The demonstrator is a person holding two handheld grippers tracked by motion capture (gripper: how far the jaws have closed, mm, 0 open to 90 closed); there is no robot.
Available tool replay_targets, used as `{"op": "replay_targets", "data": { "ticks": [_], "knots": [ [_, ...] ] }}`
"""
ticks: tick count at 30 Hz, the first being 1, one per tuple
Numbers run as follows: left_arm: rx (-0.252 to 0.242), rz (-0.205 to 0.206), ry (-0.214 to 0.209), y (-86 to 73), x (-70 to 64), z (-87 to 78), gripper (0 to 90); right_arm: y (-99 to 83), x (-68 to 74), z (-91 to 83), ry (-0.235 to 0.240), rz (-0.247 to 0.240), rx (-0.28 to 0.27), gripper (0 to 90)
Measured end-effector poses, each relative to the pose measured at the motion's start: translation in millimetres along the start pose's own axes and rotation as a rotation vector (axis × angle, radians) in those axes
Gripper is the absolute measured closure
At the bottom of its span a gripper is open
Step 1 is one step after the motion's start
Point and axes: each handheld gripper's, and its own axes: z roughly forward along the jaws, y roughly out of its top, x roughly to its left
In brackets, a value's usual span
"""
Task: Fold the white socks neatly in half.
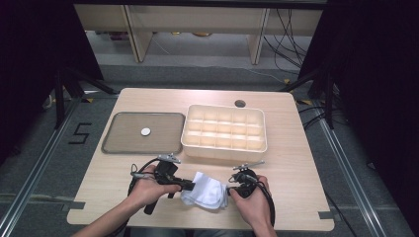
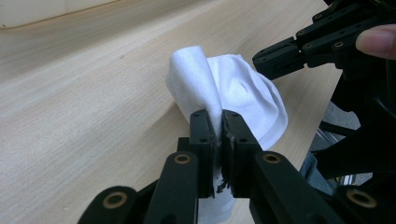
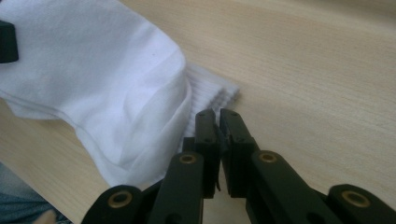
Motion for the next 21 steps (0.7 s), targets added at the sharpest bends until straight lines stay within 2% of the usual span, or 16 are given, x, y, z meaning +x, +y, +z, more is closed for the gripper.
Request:
{"op": "replay_targets", "data": {
  "ticks": [2,3,8,9,10,11,12,13,14,16,17,18,19,20,21],
  "knots": [
    [0.001,0.003,-0.002,0.4,0.0,0.0,83.0,-0.1,0.2,1.2,-0.001,-0.017,-0.007,86.4],
    [0.001,0.006,-0.019,0.9,0.9,0.3,83.0,-0.1,0.2,1.2,-0.001,-0.017,-0.007,86.4],
    [-0.001,0.002,-0.009,1.2,0.0,-0.3,83.0,-0.9,4.6,0.9,-0.004,-0.015,-0.004,86.4],
    [-0.005,0.001,-0.002,0.9,-0.5,-0.2,82.9,-1.0,6.2,1.0,0.004,-0.001,0.008,86.4],
    [0.012,0.006,0.017,1.2,-1.2,-1.5,82.9,-1.6,6.1,4.2,0.0,-0.017,0.006,86.5],
    [0.012,0.006,0.017,1.2,-1.2,-1.5,82.8,-1.6,6.1,4.2,0.0,-0.017,0.006,86.5],
    [0.01,0.004,0.016,1.0,-0.8,-1.1,82.8,-1.9,6.1,6.9,0.001,-0.026,0.003,86.5],
    [0.006,0.0,-0.005,0.9,0.6,-0.3,82.8,-1.9,6.1,6.9,0.001,-0.026,0.003,86.5],
    [0.003,-0.003,-0.002,0.9,0.8,0.0,82.7,-2.0,6.7,7.5,-0.001,-0.026,0.005,86.5],
    [0.007,-0.01,0.02,1.4,0.1,0.3,82.5,-2.2,9.6,7.2,-0.001,-0.003,0.026,86.5],
    [0.018,-0.008,0.027,2.0,0.1,-0.3,82.5,-2.0,10.1,7.6,-0.016,0.006,0.029,86.5],
    [0.017,-0.009,0.028,2.2,0.1,-0.1,82.5,-1.6,10.6,6.7,0.002,0.009,0.027,86.4],
    [0.018,-0.009,0.028,2.3,0.1,-0.2,82.6,-1.0,7.8,6.4,0.007,-0.024,0.005,86.4],
    [0.017,-0.009,0.03,2.3,0.0,-0.2,82.6,1.5,6.6,-0.3,0.007,-0.004,-0.019,86.7],
    [0.017,-0.01,0.03,2.3,0.0,-0.3,82.6,1.5,6.6,-0.3,0.007,-0.004,-0.019,86.7]
  ]
}}
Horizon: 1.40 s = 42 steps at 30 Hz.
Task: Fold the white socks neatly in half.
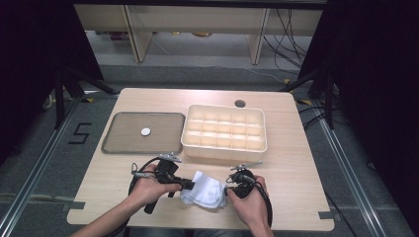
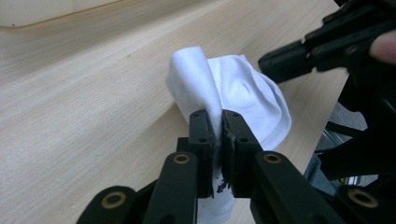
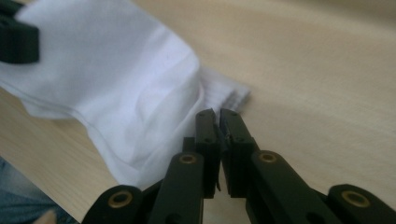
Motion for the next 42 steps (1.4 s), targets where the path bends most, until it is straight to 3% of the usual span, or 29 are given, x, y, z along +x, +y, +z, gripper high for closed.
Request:
{"op": "replay_targets", "data": {
  "ticks": [4,5,7,10,13,14,15,17,21,22,23,24,25,26,27,28,29,34,35,36,42],
  "knots": [
    [0.002,-0.005,0.003,-0.7,0.8,0.2,82.5,4.6,3.5,-15.2,0.022,-0.021,-0.05,87.6],
    [-0.001,-0.007,-0.001,-0.8,1.5,0.9,82.5,7.3,13.0,-23.0,0.037,-0.038,-0.069,88.1],
    [0.005,-0.008,0.007,-0.4,1.1,0.6,82.4,8.8,17.6,-23.5,0.057,-0.049,-0.068,88.4],
    [0.003,-0.003,0.005,-0.2,0.7,0.2,82.4,13.0,24.5,-8.9,0.085,-0.094,-0.036,88.6],
    [0.0,-0.012,0.003,-0.8,0.4,0.6,82.3,15.5,29.2,5.2,0.108,-0.078,0.012,89.1],
    [0.002,-0.01,0.003,-0.8,0.6,0.5,82.3,17.1,30.4,11.2,0.118,-0.049,0.042,89.2],
    [0.003,-0.007,0.003,-0.7,0.7,0.4,82.3,16.7,29.9,15.4,0.106,-0.067,0.046,89.5],
    [-0.005,-0.009,-0.004,-0.4,0.3,0.4,82.3,16.4,29.8,23.8,0.11,-0.049,0.073,89.8],
    [-0.009,-0.008,-0.012,0.3,-1.9,-0.1,82.3,15.7,26.5,31.2,0.119,-0.064,0.065,90.0],
    [-0.02,-0.01,-0.036,0.3,-1.8,1.0,82.2,15.8,26.1,31.3,0.108,-0.072,0.065,90.0],
    [-0.01,-0.005,-0.017,1.3,-4.1,0.0,82.2,15.6,25.9,31.6,0.089,-0.056,0.078,90.0],
    [-0.011,-0.004,-0.021,1.7,-4.9,0.1,82.2,15.8,26.1,32.2,0.094,-0.063,0.074,90.0],
    [-0.046,-0.007,-0.039,1.4,-6.9,2.9,82.1,16.1,27.3,32.0,0.108,-0.049,0.078,90.0],
    [-0.046,-0.007,-0.039,1.4,-6.9,2.9,82.1,16.1,27.3,32.0,0.108,-0.049,0.078,90.0],
    [-0.013,-0.004,-0.026,2.8,-8.3,0.6,82.0,17.1,27.0,33.4,0.13,-0.056,0.07,90.0],
    [-0.032,-0.005,-0.048,2.6,-8.5,2.3,82.0,17.1,27.0,33.4,0.13,-0.056,0.07,90.0],
    [-0.038,0.001,-0.043,2.9,-9.3,2.6,82.0,17.2,28.0,33.2,0.123,-0.035,0.082,90.0],
    [-0.033,0.006,-0.04,5.7,-12.5,2.0,82.1,18.2,28.3,35.2,0.133,-0.042,0.083,90.0],
    [-0.019,0.01,-0.038,6.8,-13.1,1.1,82.1,18.8,27.2,36.8,0.146,-0.074,0.062,90.0],
    [-0.03,0.01,-0.049,6.6,-13.0,2.1,82.1,18.8,29.2,36.2,0.141,-0.041,0.077,90.0],
    [-0.034,0.008,-0.071,7.6,-14.7,5.4,82.0,19.7,30.6,39.3,0.161,-0.054,0.069,90.0]
  ]
}}
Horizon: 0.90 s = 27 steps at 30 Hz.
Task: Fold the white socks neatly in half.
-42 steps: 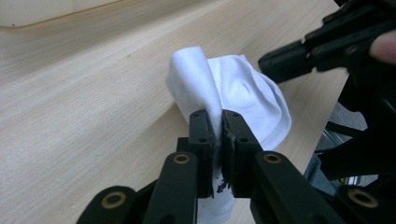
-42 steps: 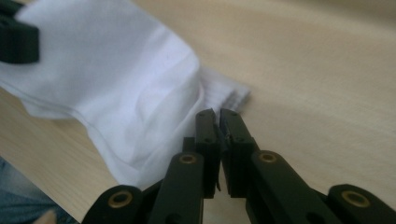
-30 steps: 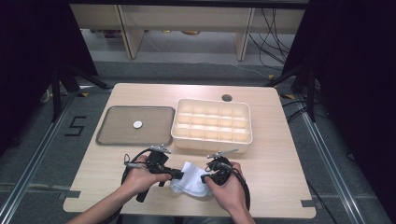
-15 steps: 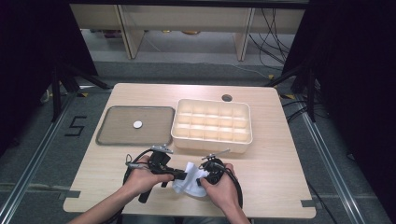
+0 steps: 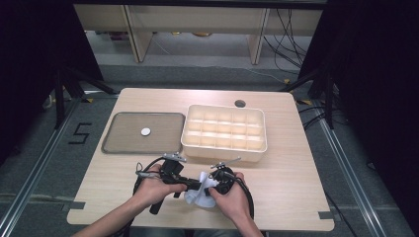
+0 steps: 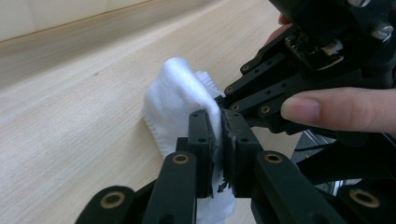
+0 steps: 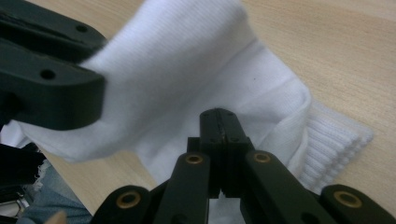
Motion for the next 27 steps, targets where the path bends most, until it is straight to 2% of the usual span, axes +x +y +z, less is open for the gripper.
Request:
{"op": "replay_targets", "data": {
  "ticks": [2,3,5,6,8,9,10,11,12,13,14,15,16,17,18,21,24,25,26,27],
  "knots": [
    [0.0,0.0,-0.003,0.3,-0.8,1.9,82.0,0.6,0.3,1.3,0.011,-0.008,-0.009,90.0],
    [0.0,-0.002,0.0,0.4,-1.7,3.1,82.0,0.8,0.9,1.4,0.002,0.006,-0.002,90.0],
    [-0.021,-0.001,0.01,-0.4,-2.2,6.4,82.0,1.0,1.4,1.7,0.012,0.005,-0.003,90.0],
    [0.017,0.002,0.027,0.8,-2.6,4.2,82.0,0.8,1.0,1.2,0.02,-0.003,-0.01,89.3],
    [0.011,0.003,0.028,-0.1,-0.8,5.3,82.1,0.6,0.5,-3.2,0.021,0.001,-0.02,88.2],
    [0.005,-0.004,0.009,-0.8,1.5,5.9,82.1,1.3,-0.3,-14.1,0.018,0.004,-0.053,88.2],
    [0.005,-0.004,0.009,-0.8,1.5,5.9,82.1,1.3,-0.3,-14.1,0.018,0.004,-0.053,88.2],
    [0.005,-0.004,0.02,-0.8,1.5,5.5,82.2,2.4,-2.8,-29.1,0.012,-0.002,-0.098,88.5],
    [0.005,-0.004,0.02,-0.8,1.5,5.5,82.2,2.4,-2.8,-29.1,0.012,-0.002,-0.098,88.5],
    [0.001,-0.004,0.023,-0.6,1.2,5.2,82.1,2.3,-6.6,-43.0,-0.053,0.021,-0.123,89.6],
    [0.001,-0.004,0.023,-0.6,1.2,5.2,82.1,2.3,-6.6,-43.0,-0.053,0.021,-0.123,89.6],
    [0.007,-0.002,0.018,-0.3,1.4,5.0,82.1,-0.9,-14.0,-51.0,-0.093,0.025,-0.127,90.0],
    [0.006,-0.001,0.019,-0.4,1.2,5.3,82.1,-0.9,-14.0,-51.0,-0.093,0.025,-0.127,90.0],
    [0.019,0.003,0.04,0.0,0.1,4.8,82.0,-3.5,-18.3,-51.5,-0.112,0.026,-0.111,90.0],
    [0.024,0.005,0.044,0.2,-0.2,4.5,82.0,-8.7,-23.5,-48.3,-0.125,0.048,-0.07,90.0],
    [0.009,0.002,0.025,0.2,0.0,6.3,81.9,-15.9,-26.2,-38.7,-0.132,0.076,-0.022,90.0],
    [0.013,0.002,0.021,1.1,-0.7,7.2,81.8,-18.5,-22.8,-31.7,-0.124,0.096,-0.002,90.0],
    [0.0,0.002,0.033,0.8,-1.9,8.2,81.8,-18.7,-21.9,-29.3,-0.123,0.088,-0.003,90.0],
    [-0.011,0.003,0.03,0.6,-2.1,9.3,81.6,-18.7,-18.8,-29.2,-0.138,0.114,0.018,90.0],
    [-0.003,0.004,0.031,1.1,-2.4,9.1,81.6,-18.6,-20.1,-26.7,-0.134,0.082,-0.008,90.0]
  ]
}}
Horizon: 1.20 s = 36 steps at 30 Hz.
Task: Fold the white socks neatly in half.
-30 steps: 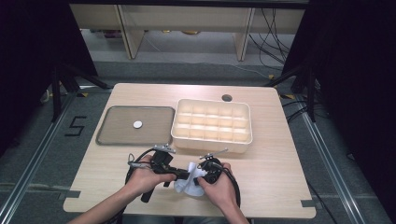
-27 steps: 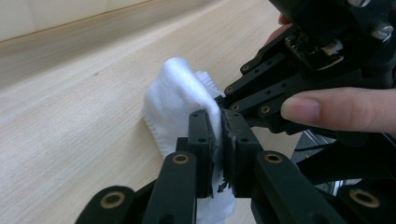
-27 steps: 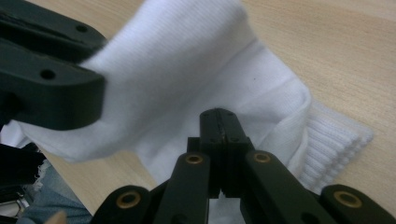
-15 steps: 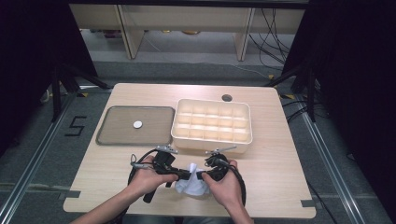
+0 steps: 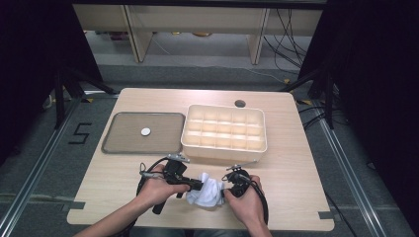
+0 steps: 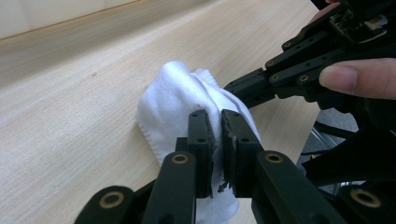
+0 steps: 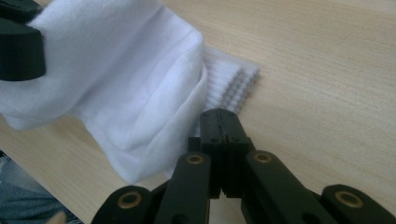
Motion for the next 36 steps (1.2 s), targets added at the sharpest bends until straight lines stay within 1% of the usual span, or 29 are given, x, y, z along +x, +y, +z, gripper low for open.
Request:
{"op": "replay_targets", "data": {
  "ticks": [1,2,3,4,6,7,9,10,11,12,13,14,17,18,19,20,23,24,26,27,28,29,30,31,32,33,34,35,36],
  "knots": [
    [0.015,-0.001,-0.011,0.6,0.5,-0.5,81.5,0.2,-0.8,0.3,0.0,-0.009,-0.002,90.0],
    [0.011,-0.004,-0.01,0.6,0.3,0.1,81.5,0.4,-0.2,0.0,-0.013,0.001,0.006,90.0],
    [0.015,0.001,-0.011,0.8,0.8,0.3,81.5,0.4,-0.2,0.0,-0.013,0.001,0.006,90.0],
    [0.016,0.002,-0.012,1.0,0.9,0.7,81.5,0.6,0.6,-0.5,-0.02,0.008,0.029,90.0],
    [0.015,0.007,-0.004,1.3,0.3,1.1,81.5,1.0,0.3,-0.5,-0.017,-0.003,0.031,90.0],
    [0.031,0.01,0.014,2.0,-0.8,0.1,81.6,0.7,1.8,-0.3,-0.02,0.009,0.022,89.9],
    [0.02,0.001,0.009,1.8,-1.9,1.5,81.8,0.9,1.4,1.4,-0.018,-0.014,0.009,89.9],
    [0.018,0.004,0.005,1.7,-1.8,2.2,82.1,0.8,1.8,1.9,-0.011,-0.012,0.009,89.8],
    [0.017,0.006,0.006,1.7,-1.7,2.6,82.4,1.3,5.3,0.5,-0.012,0.022,0.027,89.8],
    [0.03,0.01,0.015,2.2,-1.9,2.0,82.7,1.3,4.9,1.8,-0.011,0.004,0.012,89.7],
    [0.025,0.014,0.013,2.1,-1.4,2.6,82.8,1.2,4.2,3.0,-0.003,-0.025,-0.003,89.6],
    [0.023,0.013,0.016,2.5,-1.5,3.1,83.1,1.0,6.9,2.9,-0.009,-0.006,0.01,89.5],
    [0.006,0.008,0.005,2.0,-1.4,5.0,83.4,0.7,7.5,2.7,-0.011,-0.008,0.019,89.4],
    [0.019,0.013,-0.005,2.6,-0.5,4.8,83.4,1.2,6.9,4.8,-0.014,-0.032,0.005,89.3],
    [0.019,0.013,-0.005,2.6,-0.5,4.8,83.4,1.2,6.9,4.8,-0.014,-0.032,0.005,89.3],
    [0.019,0.019,-0.007,2.5,-0.4,5.5,83.5,1.5,10.0,5.1,-0.005,0.0,0.009,89.1],
    [0.02,0.017,-0.008,2.1,-0.6,6.4,83.8,1.9,11.5,3.4,-0.009,0.015,0.028,88.9],
    [0.017,0.014,0.003,1.8,-1.5,6.7,83.8,1.8,11.9,3.0,0.003,0.007,0.024,88.9],
    [0.014,0.014,0.001,1.6,-2.0,7.7,83.9,1.7,12.1,3.9,-0.007,0.01,0.025,88.9],
    [0.032,0.021,0.017,2.7,-2.9,6.6,83.9,1.7,12.1,3.9,-0.007,0.01,0.025,88.9],
    [0.028,0.026,0.011,2.5,-2.4,7.4,83.9,1.8,10.9,5.2,-0.005,-0.012,0.008,88.8],
    [0.02,0.023,0.004,2.5,-2.6,8.3,83.9,1.8,10.6,5.8,-0.004,-0.021,0.0,88.9],
    [0.033,0.027,0.015,3.2,-3.5,7.7,83.9,1.8,10.9,6.0,-0.005,-0.021,0.001,88.8],
    [0.033,0.026,0.016,3.4,-4.1,8.0,83.9,2.0,10.5,6.5,-0.001,-0.034,0.003,88.9],
    [0.028,0.025,0.012,3.4,-4.5,8.6,83.9,1.4,12.8,5.6,0.012,-0.016,0.006,88.8],
    [0.018,0.024,-0.002,3.2,-4.5,9.8,83.9,1.4,12.8,5.6,0.012,-0.016,0.006,88.8],
    [0.038,0.032,0.017,4.2,-5.4,8.9,83.9,1.6,15.6,5.6,-0.004,0.023,0.028,88.8],
    [0.032,0.034,0.014,4.1,-5.4,9.8,83.9,1.7,13.9,6.0,-0.021,-0.001,0.028,88.8],
    [0.036,0.036,0.016,4.3,-5.7,10.0,83.9,2.0,12.4,7.4,-0.013,-0.029,0.013,88.8]
  ]
}}
